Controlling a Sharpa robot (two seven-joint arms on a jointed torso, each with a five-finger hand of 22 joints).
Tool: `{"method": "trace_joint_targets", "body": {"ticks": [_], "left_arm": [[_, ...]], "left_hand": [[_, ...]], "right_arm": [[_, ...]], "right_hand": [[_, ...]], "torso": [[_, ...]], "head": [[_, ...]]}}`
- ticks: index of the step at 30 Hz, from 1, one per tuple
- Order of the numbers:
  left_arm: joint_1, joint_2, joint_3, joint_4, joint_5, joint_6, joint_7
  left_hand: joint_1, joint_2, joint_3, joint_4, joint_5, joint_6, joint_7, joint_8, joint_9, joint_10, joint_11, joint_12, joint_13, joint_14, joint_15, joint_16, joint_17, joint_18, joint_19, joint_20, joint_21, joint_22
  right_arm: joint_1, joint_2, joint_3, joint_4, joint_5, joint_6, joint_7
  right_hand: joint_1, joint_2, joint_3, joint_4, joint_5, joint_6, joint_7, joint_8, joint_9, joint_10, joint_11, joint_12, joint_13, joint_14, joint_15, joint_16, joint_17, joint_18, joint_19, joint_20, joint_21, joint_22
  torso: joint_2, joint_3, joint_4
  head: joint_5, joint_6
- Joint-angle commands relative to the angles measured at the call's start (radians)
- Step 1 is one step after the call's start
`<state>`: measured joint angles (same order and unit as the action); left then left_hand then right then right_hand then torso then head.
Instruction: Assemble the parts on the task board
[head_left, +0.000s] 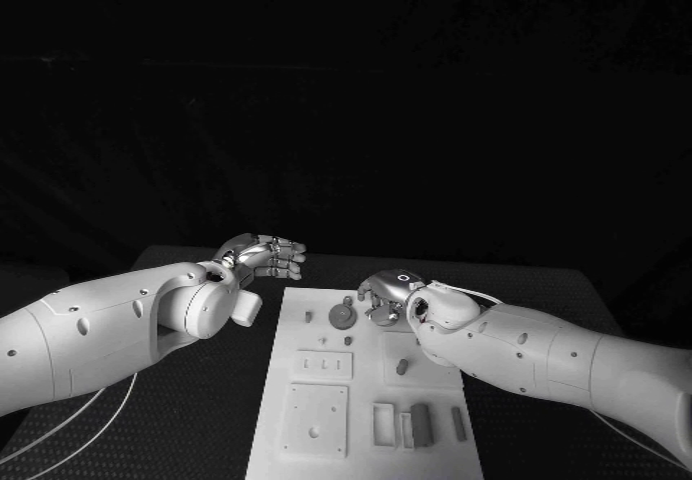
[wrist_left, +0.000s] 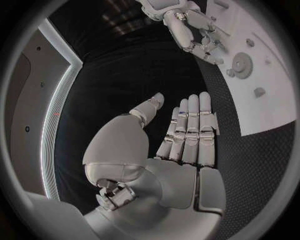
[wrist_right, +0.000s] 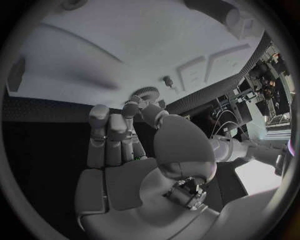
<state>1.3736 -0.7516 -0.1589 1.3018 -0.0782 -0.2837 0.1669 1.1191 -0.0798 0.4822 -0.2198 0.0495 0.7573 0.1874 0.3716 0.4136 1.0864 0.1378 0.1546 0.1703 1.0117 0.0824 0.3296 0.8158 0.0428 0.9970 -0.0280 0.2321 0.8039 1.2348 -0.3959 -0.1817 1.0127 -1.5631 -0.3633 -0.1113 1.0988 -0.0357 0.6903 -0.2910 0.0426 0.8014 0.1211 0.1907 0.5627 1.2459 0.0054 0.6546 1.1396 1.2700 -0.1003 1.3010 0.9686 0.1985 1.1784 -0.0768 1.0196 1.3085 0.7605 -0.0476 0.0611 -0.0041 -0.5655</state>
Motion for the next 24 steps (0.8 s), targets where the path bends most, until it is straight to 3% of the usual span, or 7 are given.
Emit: {"method": "trace_joint_targets", "body": {"ticks": [1, 4, 6, 9, 16, 21, 24], "left_arm": [[0.002, -0.004, 0.001, 0.001, -0.004, 0.003, 0.015], [0.002, -0.006, 0.001, 0.0, -0.004, 0.005, 0.016], [0.002, -0.007, 0.001, -0.001, -0.007, 0.007, 0.016], [0.001, -0.009, 0.001, -0.005, -0.01, 0.009, 0.017], [0.001, -0.009, 0.0, -0.017, -0.014, 0.014, 0.019], [0.001, -0.011, 0.0, -0.016, -0.016, 0.017, 0.019], [0.001, -0.012, 0.0, -0.015, -0.016, 0.016, 0.019]], "left_hand": [[-0.01, 0.003, 0.001, -0.006, 0.006, -0.008, 0.001, 0.006, -0.001, 0.002, 0.004, -0.006, 0.001, 0.009, -0.001, -0.004, 0.001, 0.013, 0.001, 0.009, -0.007, 0.002], [-0.01, 0.003, 0.001, -0.007, 0.006, -0.008, 0.0, 0.007, -0.001, 0.003, 0.004, -0.005, 0.001, 0.009, -0.001, -0.004, 0.002, 0.013, 0.001, 0.009, -0.007, 0.002], [-0.01, 0.003, 0.001, -0.007, 0.006, -0.007, 0.0, 0.007, -0.001, 0.004, 0.004, -0.005, 0.002, 0.009, -0.001, -0.004, 0.003, 0.013, 0.001, 0.009, -0.007, 0.002], [-0.012, 0.003, 0.002, -0.007, 0.006, -0.003, 0.0, 0.01, 0.0, 0.012, 0.002, -0.002, 0.004, 0.011, -0.001, -0.007, 0.005, 0.013, 0.002, 0.009, -0.008, 0.004], [-0.014, 0.003, 0.002, -0.009, 0.006, 0.008, 0.001, 0.017, 0.001, 0.032, -0.007, 0.009, 0.014, 0.013, 0.0, -0.013, 0.012, 0.014, 0.002, 0.01, -0.01, 0.007], [-0.016, 0.003, 0.002, -0.009, 0.006, 0.015, 0.001, 0.021, 0.003, 0.039, -0.01, 0.013, 0.018, 0.013, 0.0, -0.016, 0.014, 0.014, 0.002, 0.01, -0.011, 0.009], [-0.016, 0.003, 0.002, -0.009, 0.006, 0.015, 0.001, 0.021, 0.003, 0.038, -0.01, 0.013, 0.019, 0.013, 0.0, -0.016, 0.015, 0.014, 0.002, 0.01, -0.012, 0.009]], "right_arm": [[0.014, -0.034, 0.005, 0.04, 0.128, -0.118, 0.098], [0.028, -0.078, 0.013, 0.073, 0.191, -0.114, 0.148], [0.039, -0.111, 0.023, 0.089, 0.252, -0.081, 0.183], [0.055, -0.162, 0.027, 0.106, 0.325, -0.039, 0.223], [0.064, -0.255, 0.03, 0.099, 0.366, 0.04, 0.277], [0.063, -0.287, 0.03, 0.072, 0.348, 0.067, 0.282], [0.06, -0.293, 0.029, 0.056, 0.335, 0.08, 0.283]], "right_hand": [[-0.001, -0.025, 0.0, 0.001, 0.005, 0.008, 0.005, 0.008, 0.002, 0.01, 0.005, 0.008, 0.002, 0.009, 0.001, 0.008, 0.002, 0.063, 0.011, -0.003, 0.009, 0.017], [-0.013, -0.058, -0.01, 0.004, 0.005, 0.026, 0.011, 0.018, 0.007, 0.012, 0.011, 0.01, 0.003, 0.012, 0.006, 0.009, 0.002, 0.063, 0.015, -0.004, 0.011, 0.017], [-0.027, -0.076, -0.027, 0.003, 0.005, 0.032, 0.015, 0.022, 0.008, 0.011, 0.015, 0.011, 0.004, 0.013, 0.01, 0.009, 0.001, 0.063, 0.016, -0.005, 0.012, 0.016], [-0.044, -0.088, -0.051, 0.003, 0.005, 0.043, 0.016, 0.028, 0.011, 0.006, 0.016, 0.011, 0.005, 0.011, 0.012, 0.008, 0.001, 0.063, 0.014, -0.004, 0.012, 0.016], [-0.058, -0.106, -0.111, 0.0, 0.004, 0.059, 0.015, 0.037, 0.018, -0.021, 0.015, 0.005, 0.008, -0.01, 0.012, 0.001, 0.001, 0.063, -0.01, -0.001, 0.002, 0.015], [-0.055, -0.112, -0.151, 0.0, 0.005, 0.058, 0.015, 0.037, 0.019, -0.033, 0.015, 0.006, 0.012, -0.023, 0.011, 0.001, 0.003, 0.063, -0.024, 0.004, -0.001, 0.016], [-0.052, -0.114, -0.161, 0.0, 0.005, 0.057, 0.015, 0.036, 0.02, -0.034, 0.015, 0.007, 0.013, -0.026, 0.012, 0.001, 0.004, 0.063, -0.027, 0.005, -0.001, 0.016]], "torso": [[-0.001, 0.0016, -0.004], [-0.001, 0.0033, -0.0069], [-0.002, 0.0043, -0.0088], [-0.004, 0.0055, -0.0135], [-0.01, 0.0089, -0.0268], [-0.01, 0.0146, -0.0313], [-0.009, 0.0148, -0.0318]], "head": [[0.001, 0.006], [0.0, 0.01], [0.0, 0.014], [0.001, 0.019], [0.003, 0.027], [0.004, 0.027], [0.004, 0.026]]}}
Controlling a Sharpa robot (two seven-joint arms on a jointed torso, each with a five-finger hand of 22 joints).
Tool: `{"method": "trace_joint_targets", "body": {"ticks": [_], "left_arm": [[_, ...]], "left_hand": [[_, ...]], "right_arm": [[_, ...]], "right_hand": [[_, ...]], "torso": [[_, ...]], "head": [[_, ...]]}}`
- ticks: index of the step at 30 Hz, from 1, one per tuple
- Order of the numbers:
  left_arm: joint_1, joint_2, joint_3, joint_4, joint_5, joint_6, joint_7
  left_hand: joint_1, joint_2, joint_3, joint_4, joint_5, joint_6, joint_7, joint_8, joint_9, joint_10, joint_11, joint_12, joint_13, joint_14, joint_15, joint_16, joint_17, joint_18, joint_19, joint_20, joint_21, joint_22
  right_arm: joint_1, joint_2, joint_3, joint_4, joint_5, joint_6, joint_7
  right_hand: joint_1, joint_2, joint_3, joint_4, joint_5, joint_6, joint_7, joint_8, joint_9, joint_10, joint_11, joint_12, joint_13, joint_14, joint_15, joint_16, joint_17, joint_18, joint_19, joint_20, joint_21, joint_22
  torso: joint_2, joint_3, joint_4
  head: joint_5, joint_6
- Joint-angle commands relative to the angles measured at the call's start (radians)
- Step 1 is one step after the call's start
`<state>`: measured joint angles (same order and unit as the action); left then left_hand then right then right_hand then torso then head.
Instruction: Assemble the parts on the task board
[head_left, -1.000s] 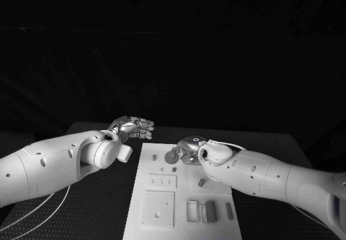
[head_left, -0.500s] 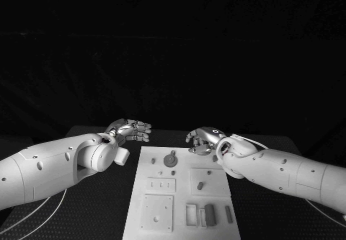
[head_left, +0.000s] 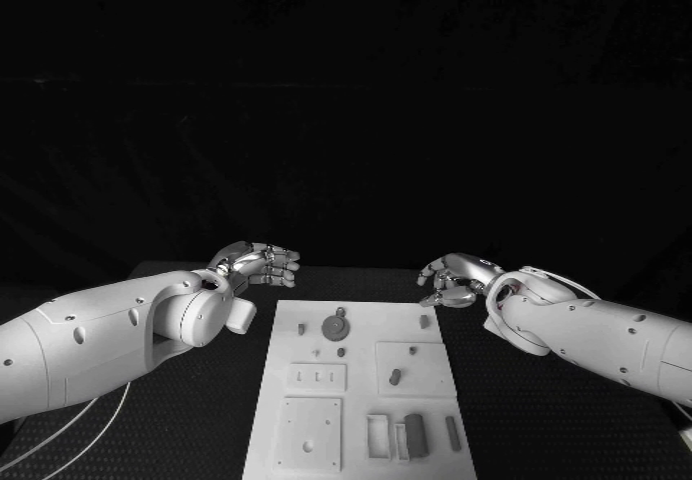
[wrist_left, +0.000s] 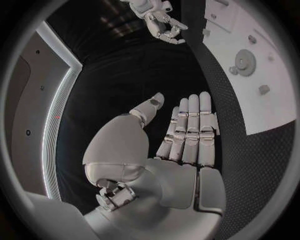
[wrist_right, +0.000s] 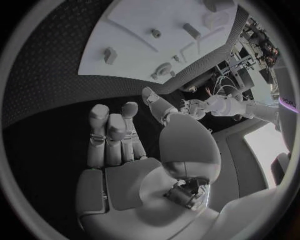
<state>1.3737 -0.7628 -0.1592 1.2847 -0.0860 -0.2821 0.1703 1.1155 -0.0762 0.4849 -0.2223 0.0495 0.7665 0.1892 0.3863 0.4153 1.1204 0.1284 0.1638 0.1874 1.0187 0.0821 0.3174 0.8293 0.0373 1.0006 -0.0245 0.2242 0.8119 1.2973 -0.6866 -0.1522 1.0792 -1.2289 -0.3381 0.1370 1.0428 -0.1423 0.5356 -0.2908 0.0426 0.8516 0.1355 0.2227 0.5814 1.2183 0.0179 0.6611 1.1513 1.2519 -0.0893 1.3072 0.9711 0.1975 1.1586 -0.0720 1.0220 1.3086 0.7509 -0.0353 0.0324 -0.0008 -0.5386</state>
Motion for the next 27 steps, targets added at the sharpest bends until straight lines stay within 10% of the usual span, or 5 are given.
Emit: {"method": "trace_joint_targets", "body": {"ticks": [1, 27], "left_arm": [[0.001, -0.001, 0.001, 0.003, -0.008, 0.014, 0.016], [0.0, 0.005, 0.0, -0.002, -0.009, 0.025, 0.022]], "left_hand": [[-0.013, -0.001, -0.001, -0.007, 0.006, 0.005, -0.001, 0.006, 0.001, 0.004, 0.0, 0.003, 0.002, 0.006, 0.001, -0.005, 0.001, 0.019, -0.002, 0.007, -0.004, 0.001], [-0.015, -0.006, 0.001, -0.009, 0.006, -0.007, -0.002, 0.0, -0.003, -0.019, 0.009, -0.01, 0.003, 0.005, 0.002, -0.015, 0.008, 0.02, -0.004, 0.008, -0.009, 0.005]], "right_arm": [[-0.004, -0.003, -0.001, -0.02, -0.015, 0.058, 0.036], [-0.1, 0.088, -0.008, -0.199, -0.026, 0.046, 0.062]], "right_hand": [[0.005, -0.008, -0.01, 0.0, 0.005, 0.007, 0.0, 0.003, 0.001, -0.008, 0.003, 0.001, 0.001, -0.009, 0.001, -0.005, 0.002, 0.064, -0.008, 0.001, -0.004, 0.016], [0.019, -0.022, -0.035, 0.003, 0.005, -0.04, 0.0, -0.022, -0.008, -0.018, 0.002, 0.0, 0.002, -0.021, 0.001, -0.004, 0.002, 0.064, -0.021, 0.008, -0.009, 0.014]], "torso": [[0.0, 0.0018, -0.0029], [0.0, -0.0015, 0.0048]], "head": [[-0.001, -0.001], [-0.02, -0.015]]}}
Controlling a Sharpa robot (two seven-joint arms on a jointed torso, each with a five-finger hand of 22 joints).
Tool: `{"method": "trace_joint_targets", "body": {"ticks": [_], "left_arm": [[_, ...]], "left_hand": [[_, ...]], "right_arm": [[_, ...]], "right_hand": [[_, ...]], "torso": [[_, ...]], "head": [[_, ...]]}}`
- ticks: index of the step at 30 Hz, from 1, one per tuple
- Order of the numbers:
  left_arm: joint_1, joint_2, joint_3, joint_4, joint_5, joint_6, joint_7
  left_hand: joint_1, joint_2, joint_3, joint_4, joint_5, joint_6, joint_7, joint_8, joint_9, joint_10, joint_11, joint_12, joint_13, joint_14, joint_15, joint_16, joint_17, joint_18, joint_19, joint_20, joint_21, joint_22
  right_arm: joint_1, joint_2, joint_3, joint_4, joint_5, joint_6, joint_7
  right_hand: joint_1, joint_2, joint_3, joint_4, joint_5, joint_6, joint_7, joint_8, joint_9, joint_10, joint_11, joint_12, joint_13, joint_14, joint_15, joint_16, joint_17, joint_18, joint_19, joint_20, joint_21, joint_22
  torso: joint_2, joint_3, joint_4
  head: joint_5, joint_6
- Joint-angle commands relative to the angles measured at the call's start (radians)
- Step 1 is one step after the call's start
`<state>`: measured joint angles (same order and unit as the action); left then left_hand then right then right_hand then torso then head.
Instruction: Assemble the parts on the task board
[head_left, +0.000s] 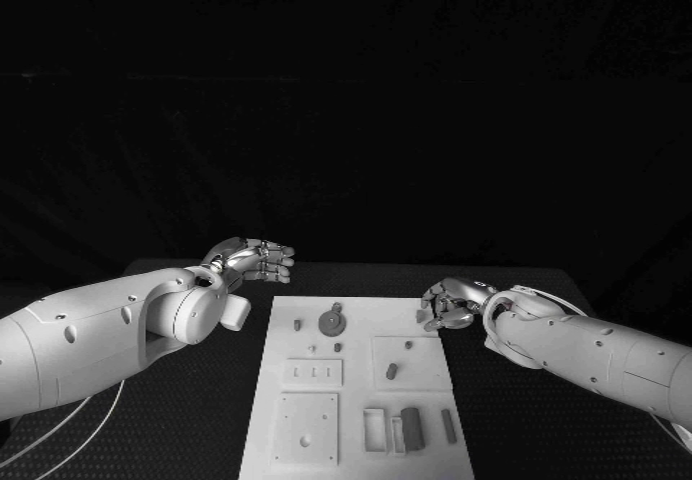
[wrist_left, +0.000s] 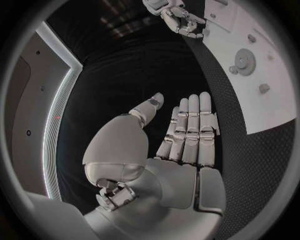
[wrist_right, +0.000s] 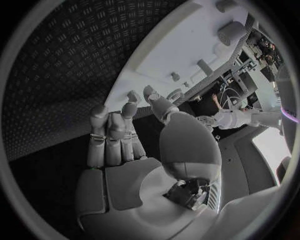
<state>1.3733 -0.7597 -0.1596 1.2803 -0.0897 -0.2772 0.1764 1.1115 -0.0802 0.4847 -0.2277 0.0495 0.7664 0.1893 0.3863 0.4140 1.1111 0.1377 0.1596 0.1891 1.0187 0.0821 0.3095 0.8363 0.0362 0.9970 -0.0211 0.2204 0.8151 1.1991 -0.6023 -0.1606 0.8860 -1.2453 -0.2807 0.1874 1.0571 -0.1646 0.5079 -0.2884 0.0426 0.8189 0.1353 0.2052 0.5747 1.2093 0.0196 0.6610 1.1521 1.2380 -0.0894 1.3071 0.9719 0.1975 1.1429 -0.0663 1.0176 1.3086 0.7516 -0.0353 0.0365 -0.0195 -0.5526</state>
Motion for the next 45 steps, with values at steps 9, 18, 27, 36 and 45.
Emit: {"method": "trace_joint_targets", "body": {"ticks": [9, 18, 27, 36, 45], "left_arm": [[0.001, 0.0, 0.001, 0.004, -0.005, 0.022, 0.014], [0.001, -0.002, 0.001, 0.007, -0.005, 0.022, 0.014], [0.001, -0.002, 0.001, 0.008, -0.005, 0.025, 0.012], [0.001, -0.003, 0.001, 0.009, -0.005, 0.025, 0.011], [0.001, -0.005, 0.001, 0.01, -0.006, 0.025, 0.011]], "left_hand": [[-0.011, -0.002, 0.002, -0.003, 0.006, -0.008, -0.002, 0.0, -0.002, -0.011, 0.001, -0.006, 0.001, 0.005, 0.002, -0.008, 0.002, 0.021, 0.0, 0.005, -0.006, 0.002], [-0.012, -0.001, 0.002, -0.003, 0.006, -0.008, -0.002, 0.0, -0.002, -0.011, 0.001, -0.006, 0.002, 0.005, 0.002, -0.008, 0.003, 0.021, 0.0, 0.005, -0.006, 0.002], [-0.012, -0.001, 0.002, -0.002, 0.006, -0.008, -0.001, 0.0, -0.002, -0.011, 0.001, -0.006, 0.002, 0.005, 0.002, -0.009, 0.004, 0.021, 0.0, 0.005, -0.006, 0.003], [-0.013, 0.0, 0.003, -0.002, 0.006, -0.009, -0.001, 0.0, -0.002, -0.011, 0.001, -0.006, 0.003, 0.006, 0.002, -0.01, 0.004, 0.021, 0.0, 0.005, -0.007, 0.003], [-0.012, 0.0, 0.003, -0.002, 0.006, -0.009, -0.001, 0.0, -0.002, -0.011, 0.001, -0.007, 0.004, 0.006, 0.002, -0.01, 0.005, 0.021, 0.0, 0.005, -0.007, 0.003]], "right_arm": [[-0.008, 0.022, 0.001, -0.024, -0.008, -0.01, 0.013], [-0.012, 0.034, 0.001, -0.04, -0.002, -0.02, 0.012], [-0.014, 0.046, 0.001, -0.048, -0.002, -0.017, 0.011], [-0.019, 0.054, 0.001, -0.053, -0.003, -0.01, 0.008], [-0.023, 0.057, 0.001, -0.054, -0.005, -0.003, 0.006]], "right_hand": [[0.005, 0.009, -0.008, 0.002, 0.005, -0.01, 0.0, -0.006, -0.002, -0.007, 0.001, 0.002, 0.001, -0.006, 0.001, -0.002, 0.002, 0.064, -0.003, 0.003, -0.003, 0.014], [0.012, 0.055, -0.002, 0.001, 0.005, -0.002, -0.004, 0.0, 0.001, -0.005, -0.003, 0.003, 0.001, -0.006, -0.002, 0.0, 0.002, 0.064, -0.002, 0.003, -0.002, 0.013], [0.052, 0.116, 0.011, -0.003, 0.005, 0.018, -0.016, 0.012, 0.006, -0.003, -0.014, 0.005, 0.001, -0.006, -0.013, 0.003, 0.002, 0.064, -0.005, 0.002, 0.002, 0.016], [0.054, 0.125, 0.007, -0.003, 0.005, 0.027, -0.017, 0.017, 0.008, -0.001, -0.015, 0.006, 0.001, -0.006, -0.014, 0.004, 0.002, 0.064, -0.006, 0.002, 0.004, 0.017], [0.057, 0.127, 0.002, -0.004, 0.005, 0.037, -0.017, 0.022, 0.009, 0.0, -0.015, 0.006, 0.001, -0.006, -0.014, 0.005, 0.002, 0.064, -0.007, 0.002, 0.006, 0.018]], "torso": [[0.0, -0.0021, -0.0002], [-0.001, -0.0018, -0.0015], [-0.002, -0.0016, -0.0025], [-0.001, -0.002, -0.0015], [-0.002, -0.0014, -0.0028]], "head": [[0.002, -0.004], [0.006, -0.007], [0.007, -0.011], [0.008, -0.013], [0.009, -0.017]]}}
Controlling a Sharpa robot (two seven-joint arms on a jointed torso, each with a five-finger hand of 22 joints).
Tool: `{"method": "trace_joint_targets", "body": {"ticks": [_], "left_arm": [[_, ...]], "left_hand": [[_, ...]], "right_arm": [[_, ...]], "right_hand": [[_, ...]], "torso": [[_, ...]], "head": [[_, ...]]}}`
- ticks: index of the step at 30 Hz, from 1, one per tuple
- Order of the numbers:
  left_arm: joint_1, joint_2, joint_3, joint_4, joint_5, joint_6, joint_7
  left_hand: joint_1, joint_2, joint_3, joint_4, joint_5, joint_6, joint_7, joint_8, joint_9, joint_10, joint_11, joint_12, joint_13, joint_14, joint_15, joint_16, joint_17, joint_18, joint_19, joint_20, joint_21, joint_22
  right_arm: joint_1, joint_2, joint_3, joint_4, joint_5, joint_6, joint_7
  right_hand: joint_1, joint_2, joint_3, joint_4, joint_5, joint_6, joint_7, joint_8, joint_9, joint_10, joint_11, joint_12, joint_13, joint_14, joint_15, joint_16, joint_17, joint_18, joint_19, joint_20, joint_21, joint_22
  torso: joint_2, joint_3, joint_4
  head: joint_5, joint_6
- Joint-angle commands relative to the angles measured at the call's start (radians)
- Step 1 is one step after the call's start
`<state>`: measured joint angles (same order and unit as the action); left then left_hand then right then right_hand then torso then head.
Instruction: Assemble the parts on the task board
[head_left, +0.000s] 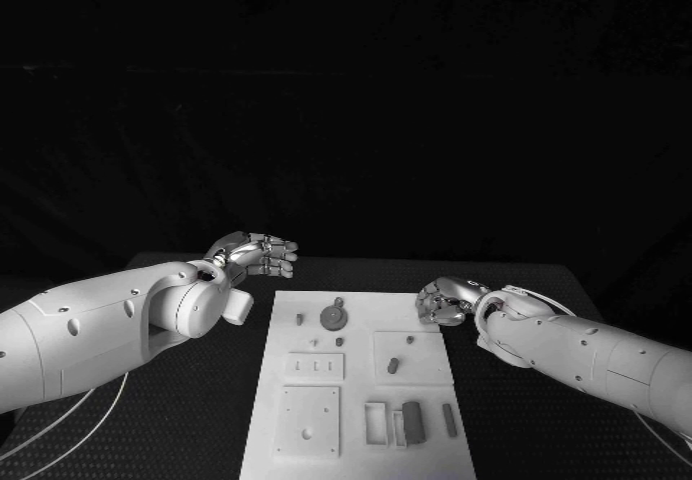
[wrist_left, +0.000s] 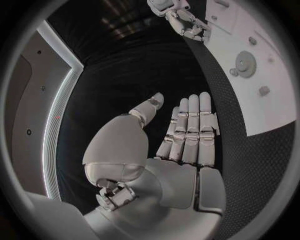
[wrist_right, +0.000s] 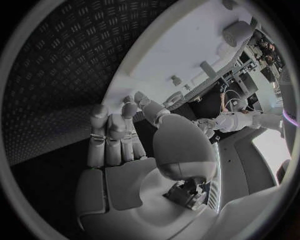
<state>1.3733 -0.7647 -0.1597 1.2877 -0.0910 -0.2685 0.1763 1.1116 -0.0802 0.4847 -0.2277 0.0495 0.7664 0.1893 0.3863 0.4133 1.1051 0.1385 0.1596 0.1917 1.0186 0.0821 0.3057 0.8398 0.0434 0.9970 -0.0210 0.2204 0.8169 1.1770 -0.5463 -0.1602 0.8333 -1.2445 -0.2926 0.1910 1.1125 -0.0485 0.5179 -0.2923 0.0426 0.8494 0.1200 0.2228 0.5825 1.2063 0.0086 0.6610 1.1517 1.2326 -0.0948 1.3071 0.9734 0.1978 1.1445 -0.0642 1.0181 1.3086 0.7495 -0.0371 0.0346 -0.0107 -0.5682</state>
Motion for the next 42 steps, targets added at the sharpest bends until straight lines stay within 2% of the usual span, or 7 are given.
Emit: {"method": "trace_joint_targets", "body": {"ticks": [1, 7, 22, 35, 39, 42], "left_arm": [[0.001, 0.0, 0.001, 0.003, -0.004, 0.016, 0.011], [0.001, 0.0, 0.001, 0.003, -0.004, 0.017, 0.011], [0.001, 0.0, 0.001, 0.002, -0.005, 0.018, 0.01], [0.001, -0.002, 0.001, 0.002, -0.005, 0.018, 0.009], [0.001, -0.001, 0.001, 0.002, -0.006, 0.021, 0.009], [0.001, -0.001, 0.001, 0.001, -0.006, 0.022, 0.008]], "left_hand": [[-0.013, 0.0, 0.003, -0.002, 0.006, -0.009, -0.001, 0.0, -0.002, -0.005, 0.0, -0.007, 0.001, 0.006, 0.002, -0.007, 0.002, 0.014, 0.0, 0.005, -0.007, 0.002], [-0.012, 0.0, 0.003, -0.002, 0.006, -0.009, 0.0, 0.0, -0.002, -0.005, 0.0, -0.007, 0.001, 0.006, 0.002, -0.007, 0.002, 0.014, 0.0, 0.005, -0.007, 0.002], [-0.013, 0.0, 0.003, -0.001, 0.006, -0.01, 0.0, 0.0, -0.002, -0.006, 0.0, -0.007, 0.002, 0.007, 0.002, -0.008, 0.003, 0.014, 0.001, 0.005, -0.008, 0.002], [-0.013, 0.0, 0.004, -0.001, 0.006, -0.01, 0.001, 0.0, -0.002, -0.006, 0.0, -0.007, 0.003, 0.007, 0.002, -0.009, 0.004, 0.014, 0.001, 0.005, -0.008, 0.003], [-0.012, 0.001, 0.004, -0.001, 0.006, -0.01, 0.001, 0.0, -0.002, -0.005, 0.0, -0.007, 0.003, 0.007, 0.002, -0.009, 0.005, 0.014, 0.001, 0.005, -0.008, 0.003], [-0.013, 0.002, 0.004, 0.0, 0.006, -0.009, 0.001, 0.0, -0.002, -0.005, 0.0, -0.007, 0.004, 0.008, 0.002, -0.01, 0.005, 0.014, 0.001, 0.005, -0.008, 0.004]], "right_arm": [[-0.002, 0.002, 0.0, -0.002, -0.005, 0.009, 0.003], [-0.002, 0.003, 0.0, -0.003, -0.006, 0.013, 0.003], [-0.004, 0.01, 0.0, -0.015, -0.006, 0.005, 0.001], [-0.008, 0.011, 0.0, -0.023, -0.007, -0.004, 0.001], [-0.008, 0.011, 0.0, -0.021, -0.011, -0.013, 0.003], [-0.008, 0.011, 0.0, -0.019, -0.011, -0.019, 0.005]], "right_hand": [[0.002, 0.012, -0.008, 0.0, 0.005, 0.008, -0.001, 0.005, 0.001, 0.003, -0.004, 0.006, 0.001, 0.0, -0.009, 0.006, 0.001, 0.064, -0.009, 0.0, 0.006, 0.018], [0.003, 0.015, -0.01, 0.001, 0.005, 0.013, 0.0, 0.007, 0.002, 0.004, -0.003, 0.006, 0.001, 0.0, -0.008, 0.006, 0.001, 0.064, -0.01, 0.0, 0.007, 0.018], [0.005, 0.045, -0.013, 0.001, 0.005, 0.049, 0.003, 0.021, 0.004, 0.009, 0.0, 0.008, 0.0, 0.002, -0.005, 0.01, 0.001, 0.064, -0.009, -0.001, 0.012, 0.017], [0.01, 0.051, -0.012, 0.0, 0.005, 0.063, 0.002, 0.025, 0.004, 0.01, -0.001, 0.009, 0.0, 0.003, -0.006, 0.012, 0.001, 0.064, -0.01, -0.002, 0.014, 0.017], [0.031, 0.068, 0.008, 0.0, 0.005, 0.089, -0.005, 0.037, 0.007, 0.01, -0.007, 0.009, -0.001, 0.003, -0.011, 0.012, 0.001, 0.064, -0.011, -0.004, 0.014, 0.016], [0.03, 0.056, 0.06, 0.011, 0.006, 0.111, -0.008, 0.042, 0.005, 0.013, -0.012, 0.007, -0.003, 0.004, -0.015, 0.012, -0.001, 0.064, -0.009, 0.0, 0.014, 0.014]], "torso": [[-0.001, 0.0005, -0.001], [-0.001, 0.001, -0.001], [-0.001, 0.0009, -0.001], [-0.001, 0.0011, -0.0015], [-0.001, 0.0012, -0.0015], [-0.001, 0.0015, -0.0014]], "head": [[0.0, -0.002], [0.001, -0.003], [0.001, -0.006], [0.002, -0.011], [0.002, -0.012], [0.001, -0.012]]}}
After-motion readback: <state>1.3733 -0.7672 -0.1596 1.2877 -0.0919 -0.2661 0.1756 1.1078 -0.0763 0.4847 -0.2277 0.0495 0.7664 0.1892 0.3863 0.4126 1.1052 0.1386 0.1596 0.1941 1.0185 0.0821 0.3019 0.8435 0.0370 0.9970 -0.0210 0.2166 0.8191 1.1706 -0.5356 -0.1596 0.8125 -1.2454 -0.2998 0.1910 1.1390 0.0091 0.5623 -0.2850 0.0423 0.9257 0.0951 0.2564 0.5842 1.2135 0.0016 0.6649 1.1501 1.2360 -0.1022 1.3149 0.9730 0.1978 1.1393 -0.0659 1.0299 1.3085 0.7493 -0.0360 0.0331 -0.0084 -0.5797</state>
